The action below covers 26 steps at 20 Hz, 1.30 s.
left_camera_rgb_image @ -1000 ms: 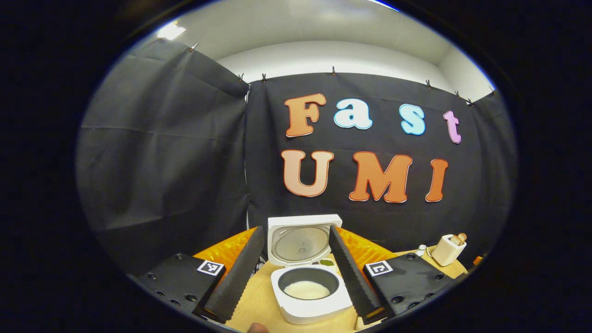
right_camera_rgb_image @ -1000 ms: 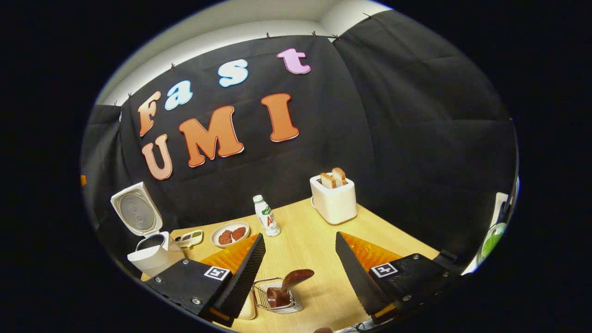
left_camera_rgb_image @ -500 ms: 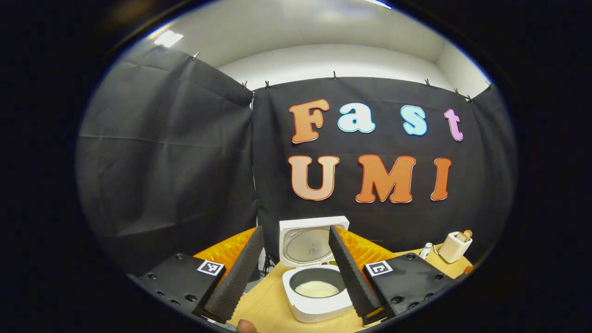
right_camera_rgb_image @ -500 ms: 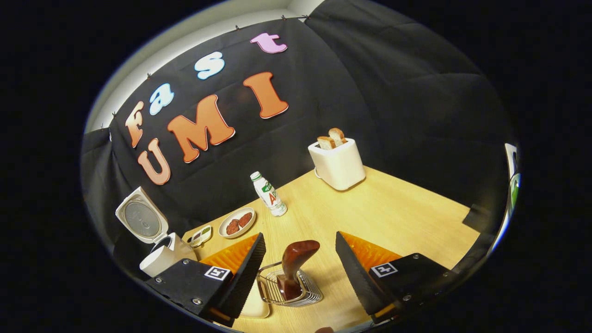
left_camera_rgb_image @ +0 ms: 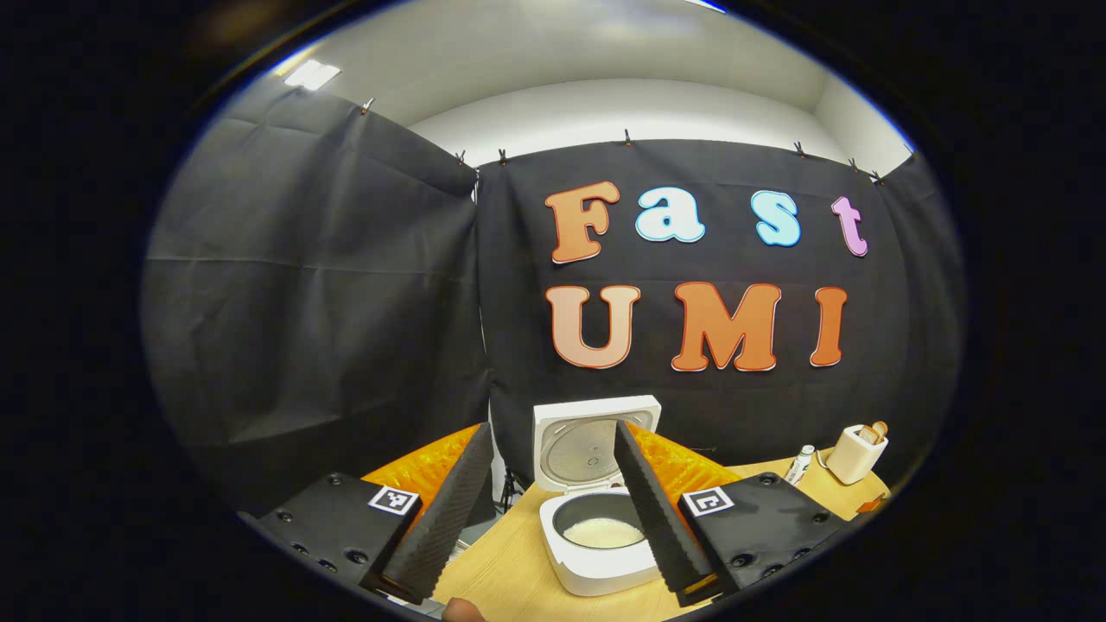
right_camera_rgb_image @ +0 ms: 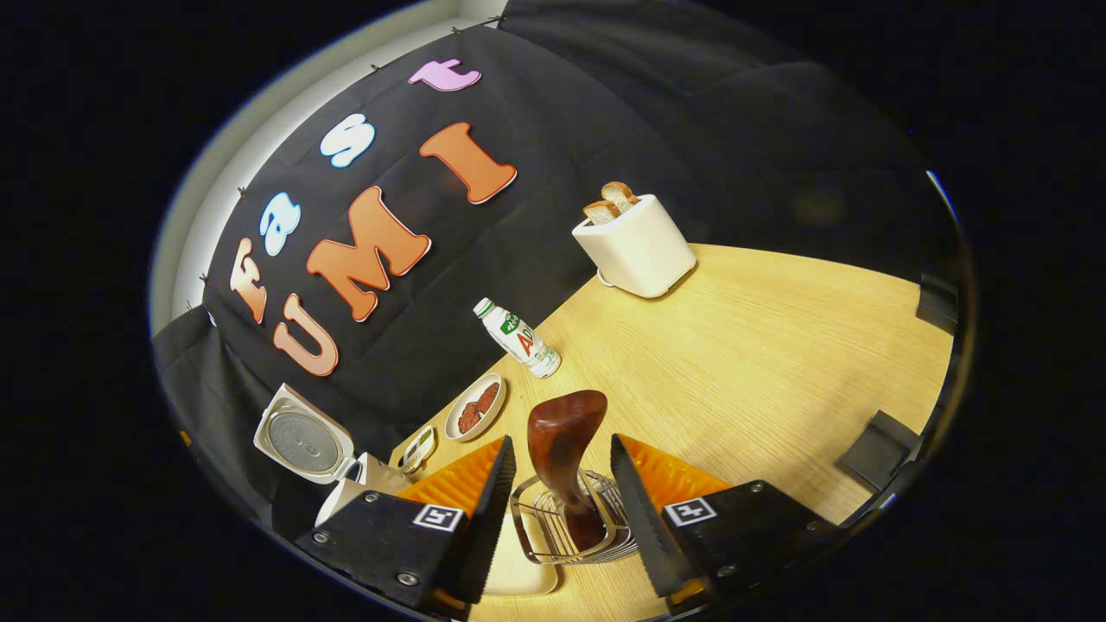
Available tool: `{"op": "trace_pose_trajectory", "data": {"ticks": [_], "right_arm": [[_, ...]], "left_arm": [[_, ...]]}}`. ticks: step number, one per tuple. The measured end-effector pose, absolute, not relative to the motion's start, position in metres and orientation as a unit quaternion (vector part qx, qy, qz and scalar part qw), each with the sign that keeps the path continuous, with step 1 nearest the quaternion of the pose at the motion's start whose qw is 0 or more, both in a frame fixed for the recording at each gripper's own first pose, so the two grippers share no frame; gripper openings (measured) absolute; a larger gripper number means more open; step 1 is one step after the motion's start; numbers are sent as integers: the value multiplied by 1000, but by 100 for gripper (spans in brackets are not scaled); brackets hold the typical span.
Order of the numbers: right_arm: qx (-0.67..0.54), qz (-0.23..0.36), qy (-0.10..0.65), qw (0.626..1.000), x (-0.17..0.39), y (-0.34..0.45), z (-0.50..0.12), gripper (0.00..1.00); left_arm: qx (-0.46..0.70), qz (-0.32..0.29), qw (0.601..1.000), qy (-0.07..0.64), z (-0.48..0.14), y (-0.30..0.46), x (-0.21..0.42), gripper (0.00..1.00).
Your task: Close the left gripper, press the button to open the rice cooker; take a wooden spoon from the chopstick holder with the right hand, scoop a spoonful of rice and pour it into the rice cooker, then put the wooden spoon back into the chopstick holder.
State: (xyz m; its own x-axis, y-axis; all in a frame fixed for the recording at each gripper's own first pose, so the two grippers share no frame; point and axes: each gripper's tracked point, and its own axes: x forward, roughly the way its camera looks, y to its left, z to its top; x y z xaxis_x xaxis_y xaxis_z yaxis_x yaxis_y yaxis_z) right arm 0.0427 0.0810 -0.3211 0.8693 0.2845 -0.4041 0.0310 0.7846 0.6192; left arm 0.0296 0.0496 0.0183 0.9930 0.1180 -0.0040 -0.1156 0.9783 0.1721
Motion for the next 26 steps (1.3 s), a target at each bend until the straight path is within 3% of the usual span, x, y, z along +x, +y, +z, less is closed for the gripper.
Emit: {"op": "trace_pose_trajectory", "data": {"ticks": [2,3,6,7,8,11,26], "right_arm": [[344,78,250,902,45,85,-320,57],[355,82,250,897,45,86,-318,43],[307,66,251,916,49,80,-326,18],[295,69,259,917,46,84,-325,17],[280,68,262,921,47,85,-325,10],[237,58,260,934,50,86,-319,2],[10,97,171,980,38,133,-207,2]], "left_arm": [[89,60,994,9,17,51,30,93],[89,61,994,10,16,51,31,93],[85,58,995,12,14,53,33,93],[83,58,995,13,12,54,33,93],[83,58,995,13,12,56,34,98],[77,55,995,14,11,58,35,95],[67,38,997,3,13,74,50,95]]}}
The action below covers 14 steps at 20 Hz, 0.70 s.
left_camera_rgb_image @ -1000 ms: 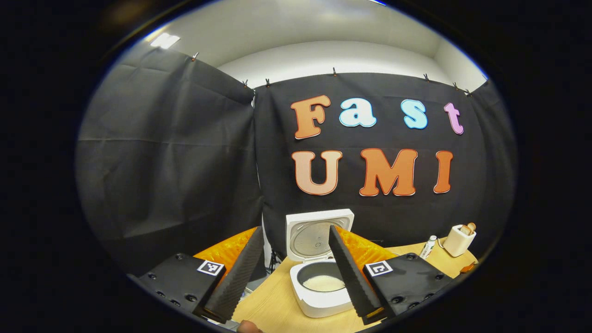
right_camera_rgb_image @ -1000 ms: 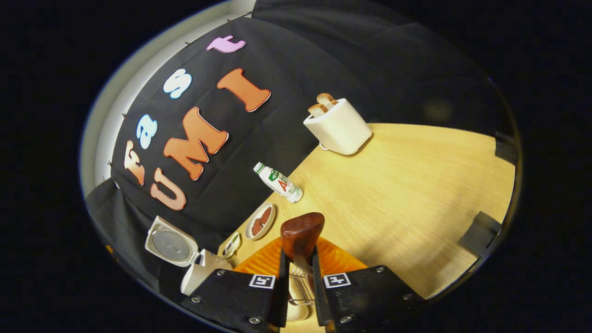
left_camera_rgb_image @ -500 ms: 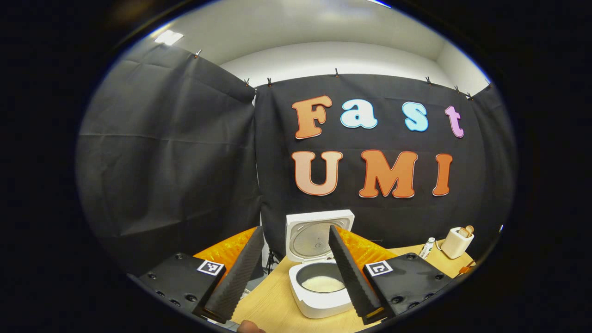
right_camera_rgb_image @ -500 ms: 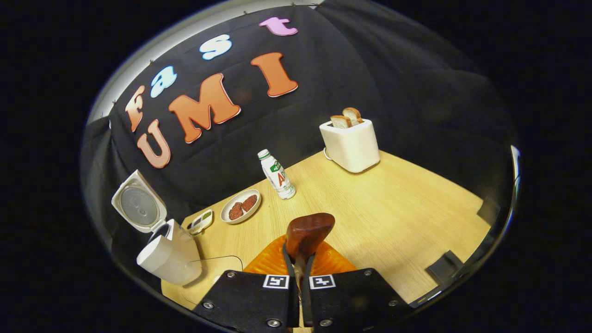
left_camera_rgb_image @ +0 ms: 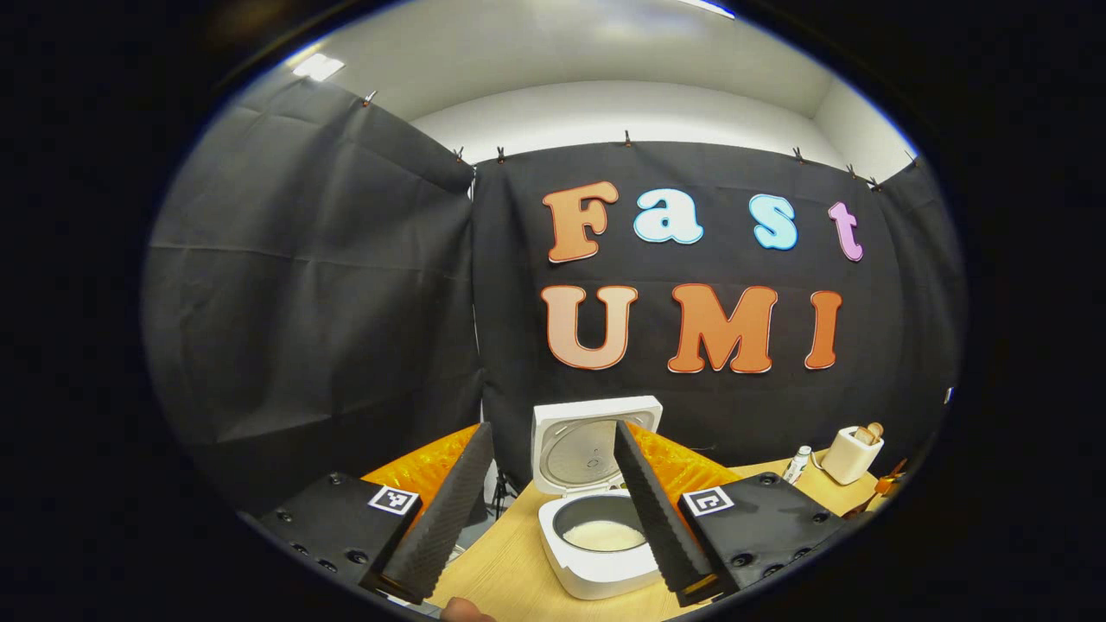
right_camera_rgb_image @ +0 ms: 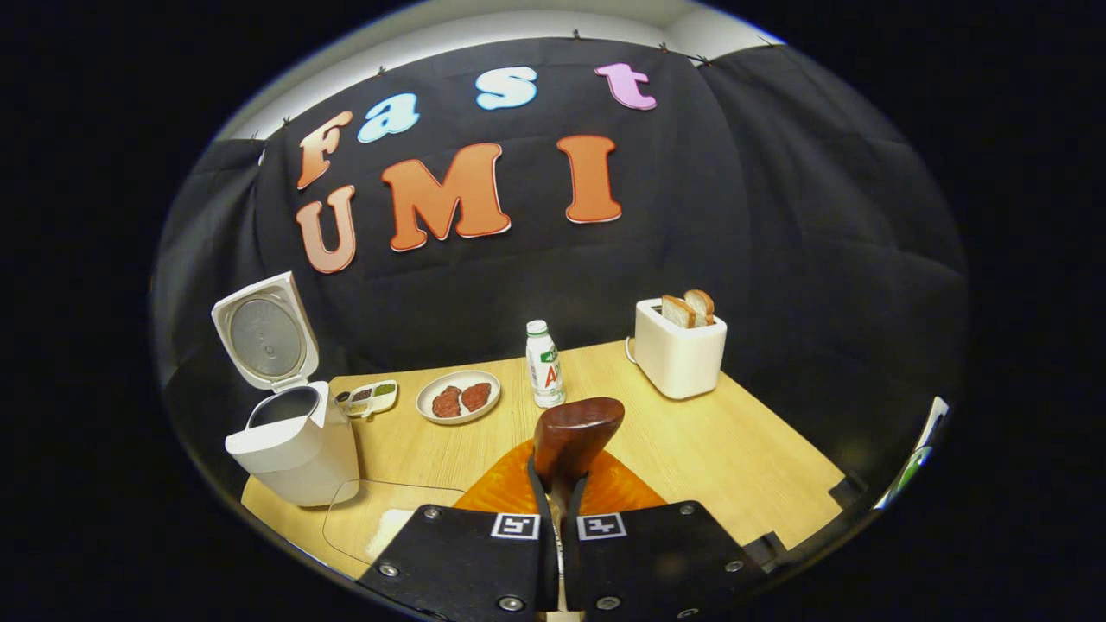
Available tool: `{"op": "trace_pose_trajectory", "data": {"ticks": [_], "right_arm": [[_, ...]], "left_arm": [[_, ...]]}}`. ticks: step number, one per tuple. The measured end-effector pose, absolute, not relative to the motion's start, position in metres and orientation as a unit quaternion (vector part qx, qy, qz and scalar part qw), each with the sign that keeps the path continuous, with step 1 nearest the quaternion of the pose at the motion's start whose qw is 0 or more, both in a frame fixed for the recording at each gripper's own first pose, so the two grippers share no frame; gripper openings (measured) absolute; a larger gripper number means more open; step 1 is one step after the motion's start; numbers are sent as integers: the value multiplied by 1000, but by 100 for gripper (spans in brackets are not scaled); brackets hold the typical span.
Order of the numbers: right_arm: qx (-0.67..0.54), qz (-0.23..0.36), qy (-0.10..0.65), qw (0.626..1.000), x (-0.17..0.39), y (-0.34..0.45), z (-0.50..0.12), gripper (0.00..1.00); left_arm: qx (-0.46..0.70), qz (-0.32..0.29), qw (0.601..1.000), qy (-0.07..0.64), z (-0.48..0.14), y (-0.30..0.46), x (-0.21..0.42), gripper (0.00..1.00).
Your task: Close the left gripper, press the button to open the rice cooker; take a wooden spoon from the chopstick holder with the right hand, scoop a spoonful of rice and pour it into the rice cooker, then put the wooden spoon back into the chopstick holder.
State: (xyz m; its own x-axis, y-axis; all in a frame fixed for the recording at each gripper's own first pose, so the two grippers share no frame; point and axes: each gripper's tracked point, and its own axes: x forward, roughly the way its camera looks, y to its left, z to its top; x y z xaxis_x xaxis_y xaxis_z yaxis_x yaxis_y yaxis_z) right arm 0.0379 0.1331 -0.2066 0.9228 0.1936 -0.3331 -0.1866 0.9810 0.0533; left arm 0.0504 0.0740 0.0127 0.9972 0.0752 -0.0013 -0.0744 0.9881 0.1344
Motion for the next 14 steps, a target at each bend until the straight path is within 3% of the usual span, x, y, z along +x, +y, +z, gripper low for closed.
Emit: {"op": "trace_pose_trajectory", "data": {"ticks": [7,14], "right_arm": [[3,169,133,977,24,201,-176,2],[-15,230,159,960,18,260,-225,2]], "left_arm": [[72,44,996,5,12,91,58,98],[83,67,994,1,17,107,55,98]]}}
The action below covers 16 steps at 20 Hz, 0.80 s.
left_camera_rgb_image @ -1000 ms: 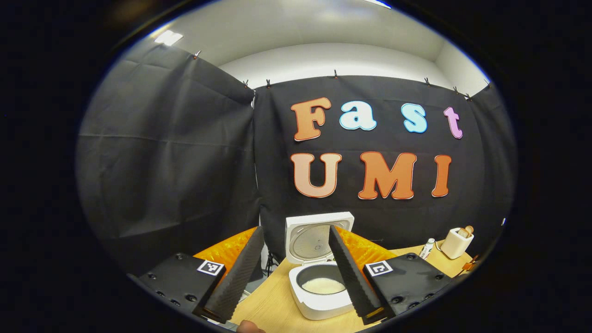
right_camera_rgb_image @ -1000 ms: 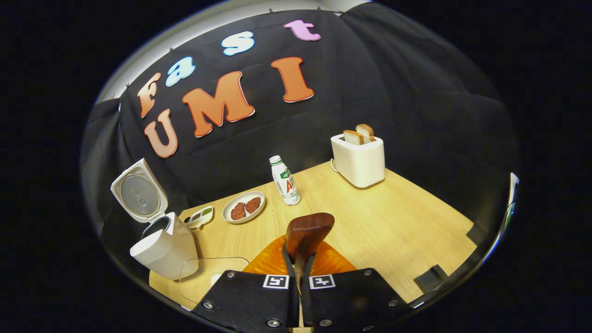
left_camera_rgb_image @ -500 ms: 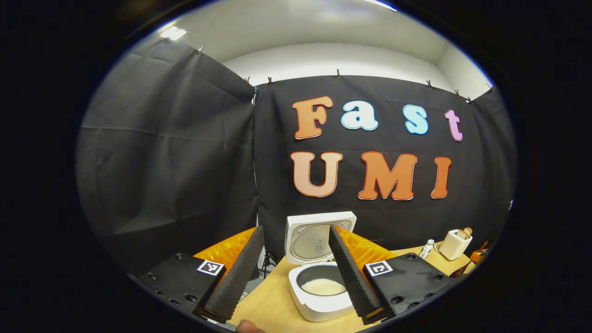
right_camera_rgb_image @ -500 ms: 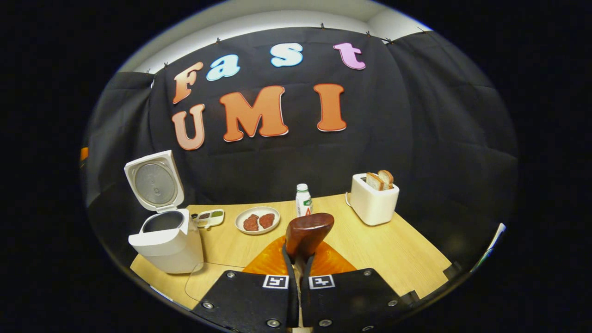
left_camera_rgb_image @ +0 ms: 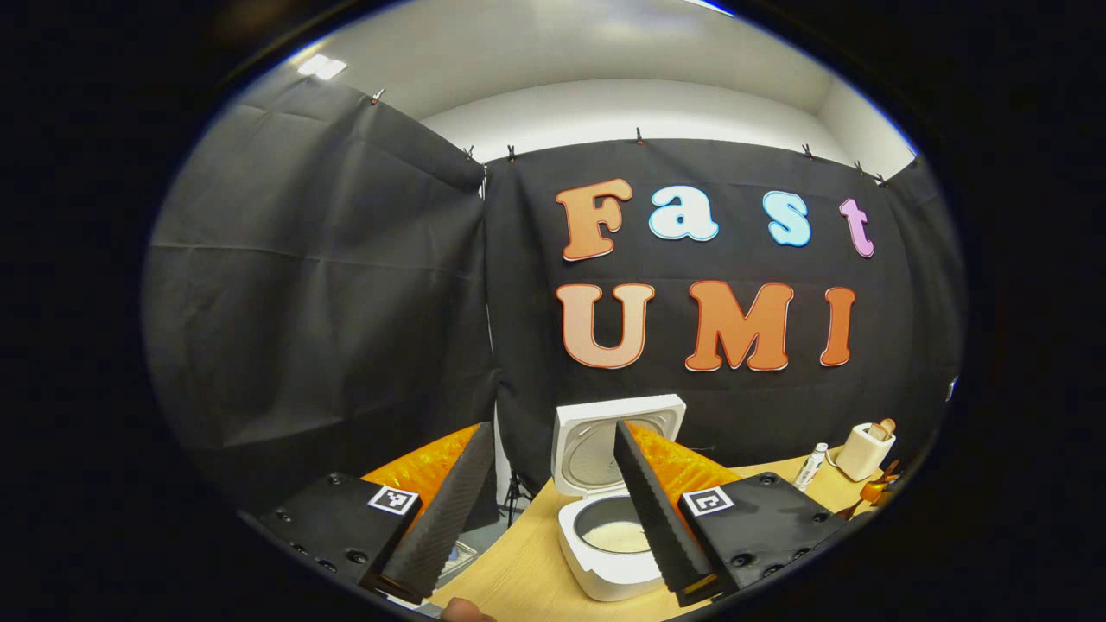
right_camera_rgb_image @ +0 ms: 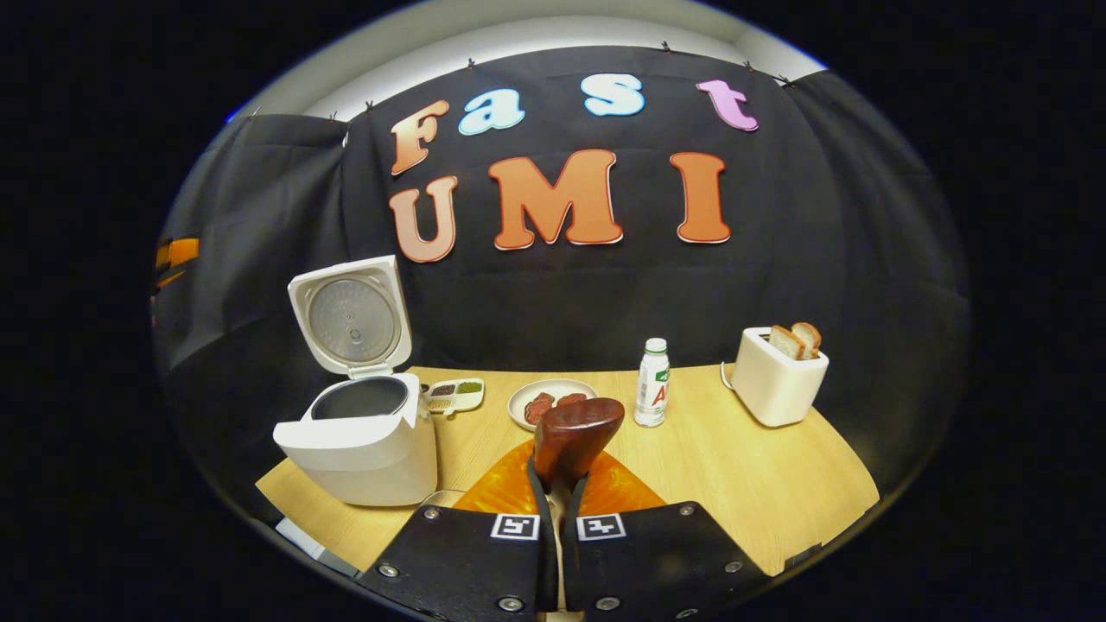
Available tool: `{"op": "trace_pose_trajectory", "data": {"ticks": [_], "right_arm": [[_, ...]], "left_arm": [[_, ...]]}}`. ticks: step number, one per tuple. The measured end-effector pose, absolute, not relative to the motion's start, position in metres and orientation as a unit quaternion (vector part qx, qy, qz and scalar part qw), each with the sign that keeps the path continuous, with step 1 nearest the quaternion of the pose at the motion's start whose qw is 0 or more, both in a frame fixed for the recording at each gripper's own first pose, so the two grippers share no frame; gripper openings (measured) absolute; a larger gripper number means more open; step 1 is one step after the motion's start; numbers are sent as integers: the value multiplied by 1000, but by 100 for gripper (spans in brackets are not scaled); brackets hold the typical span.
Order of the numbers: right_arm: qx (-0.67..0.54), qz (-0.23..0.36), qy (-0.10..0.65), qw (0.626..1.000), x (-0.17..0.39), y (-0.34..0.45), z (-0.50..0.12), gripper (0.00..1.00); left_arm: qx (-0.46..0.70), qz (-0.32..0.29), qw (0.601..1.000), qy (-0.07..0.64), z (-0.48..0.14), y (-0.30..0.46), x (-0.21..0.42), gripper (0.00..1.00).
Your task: Close the left gripper, press the button to open the rice cooker; take a wooden spoon from the chopstick holder with the right hand, scoop a spoonful of rice and pour it into the rice cooker, then put the wooden spoon back into the chopstick holder.
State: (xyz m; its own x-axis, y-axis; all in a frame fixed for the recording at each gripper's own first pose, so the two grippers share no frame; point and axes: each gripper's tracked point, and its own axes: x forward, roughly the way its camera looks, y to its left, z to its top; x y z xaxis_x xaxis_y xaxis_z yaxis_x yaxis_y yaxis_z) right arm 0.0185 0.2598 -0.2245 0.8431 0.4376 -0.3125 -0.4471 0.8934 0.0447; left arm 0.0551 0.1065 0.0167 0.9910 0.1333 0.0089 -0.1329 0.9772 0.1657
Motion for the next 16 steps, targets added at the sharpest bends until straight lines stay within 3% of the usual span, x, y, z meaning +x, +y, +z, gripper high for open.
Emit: {"op": "trace_pose_trajectory", "data": {"ticks": [9,16], "right_arm": [[-82,252,171,949,24,285,-296,2],[9,250,211,945,15,292,-319,2]], "left_arm": [[96,92,991,14,8,120,53,95],[98,97,990,30,-4,122,57,96]]}}
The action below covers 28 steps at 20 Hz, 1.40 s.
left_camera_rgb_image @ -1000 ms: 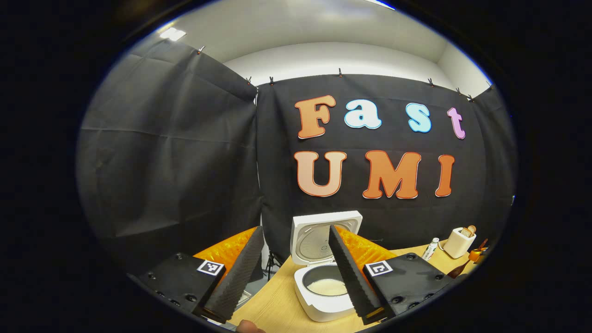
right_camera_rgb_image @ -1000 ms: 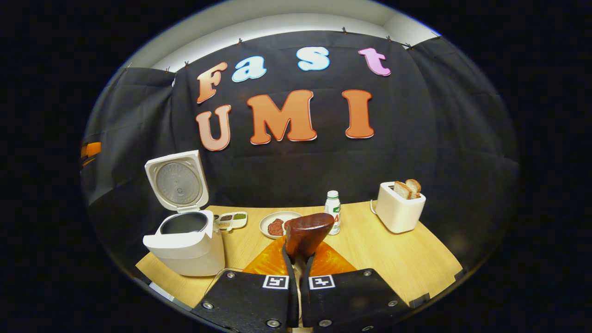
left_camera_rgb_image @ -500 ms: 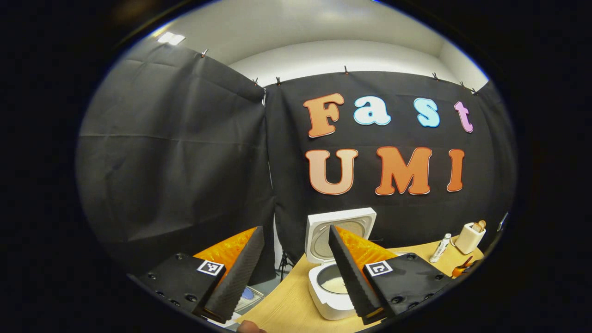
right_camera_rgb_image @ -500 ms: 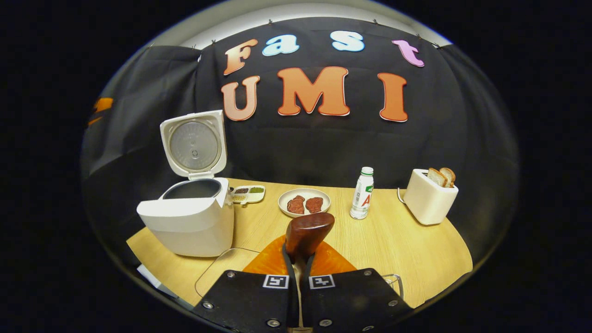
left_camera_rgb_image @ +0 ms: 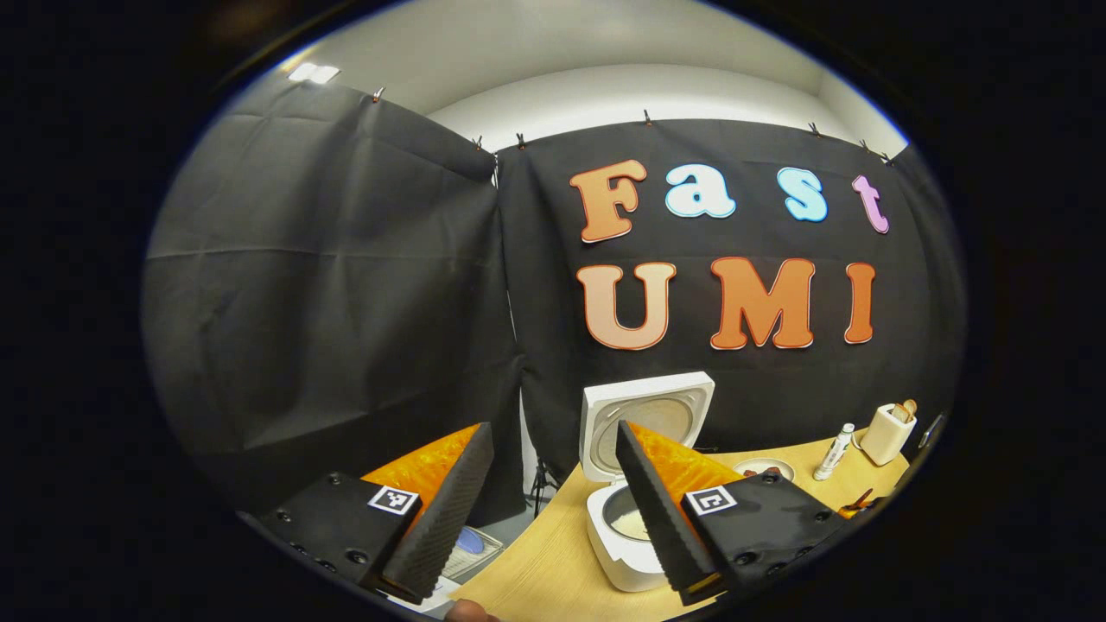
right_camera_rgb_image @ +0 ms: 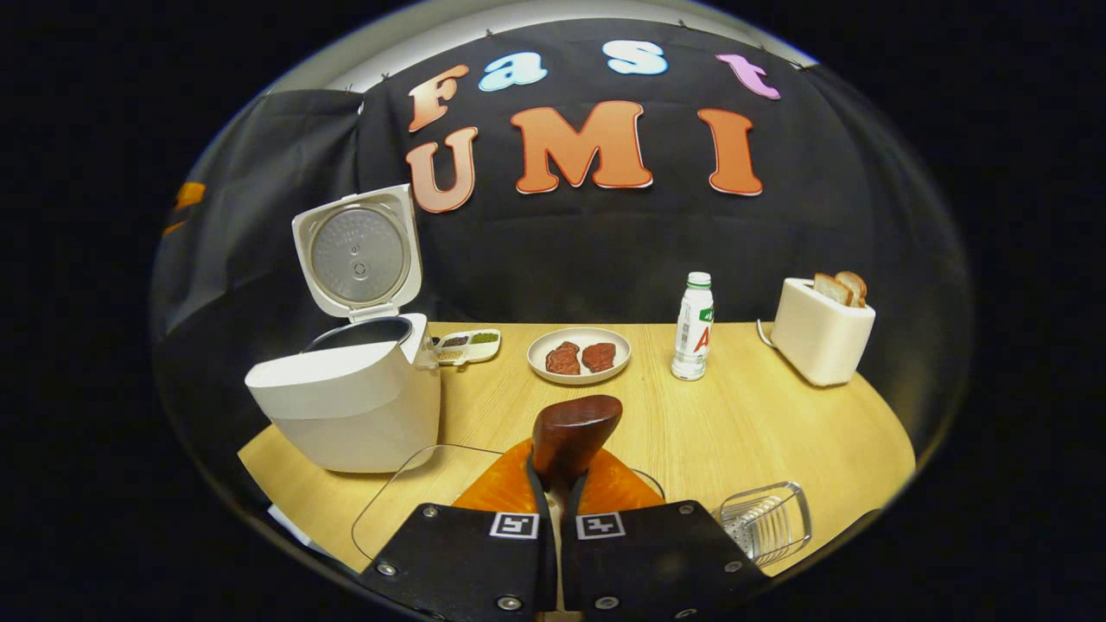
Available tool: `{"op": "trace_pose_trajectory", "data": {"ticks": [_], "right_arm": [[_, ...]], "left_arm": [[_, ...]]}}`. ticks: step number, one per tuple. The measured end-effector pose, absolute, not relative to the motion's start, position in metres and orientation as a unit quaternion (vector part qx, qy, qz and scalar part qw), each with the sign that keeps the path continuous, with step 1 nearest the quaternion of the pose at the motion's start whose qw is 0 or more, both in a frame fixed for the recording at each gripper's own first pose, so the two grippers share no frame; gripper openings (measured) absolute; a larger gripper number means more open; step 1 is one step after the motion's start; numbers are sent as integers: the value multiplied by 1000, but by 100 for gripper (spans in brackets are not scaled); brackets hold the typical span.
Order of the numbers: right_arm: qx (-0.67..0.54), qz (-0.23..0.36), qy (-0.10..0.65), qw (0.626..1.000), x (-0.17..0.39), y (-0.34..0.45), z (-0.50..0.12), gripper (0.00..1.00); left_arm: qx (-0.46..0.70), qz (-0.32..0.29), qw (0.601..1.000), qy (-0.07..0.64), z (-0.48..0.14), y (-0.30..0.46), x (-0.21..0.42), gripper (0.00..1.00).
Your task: Close the left gripper, press the button to open the rice cooker; take a wooden spoon from the chopstick holder with the right hand, scoop a spoonful of rice and pour it into the rice cooker, then put the wooden spoon back into the chopstick holder.
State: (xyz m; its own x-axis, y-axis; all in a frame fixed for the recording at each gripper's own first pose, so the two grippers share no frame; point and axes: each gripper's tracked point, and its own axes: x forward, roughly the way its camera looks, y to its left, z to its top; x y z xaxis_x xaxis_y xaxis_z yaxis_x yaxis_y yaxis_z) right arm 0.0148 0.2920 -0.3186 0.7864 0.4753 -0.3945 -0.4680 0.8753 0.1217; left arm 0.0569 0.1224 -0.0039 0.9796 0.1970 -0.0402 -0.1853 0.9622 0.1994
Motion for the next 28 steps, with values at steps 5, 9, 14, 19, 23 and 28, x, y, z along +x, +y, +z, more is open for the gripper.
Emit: {"op": "trace_pose_trajectory", "data": {"ticks": [5,9,14,19,23,28], "right_arm": [[117,253,255,926,-2,306,-327,2],[225,240,298,896,-11,316,-338,2],[345,199,351,847,-7,308,-350,1],[400,173,379,816,-8,300,-356,1],[432,147,372,808,2,279,-347,1],[463,121,343,809,13,253,-310,2]], "left_arm": [[97,95,990,33,-7,120,56,98],[100,98,990,35,-8,122,54,98],[97,97,990,34,-8,118,55,96],[97,88,991,35,-10,109,63,97],[91,77,992,34,-13,103,70,98],[89,65,993,37,-17,95,81,98]]}}
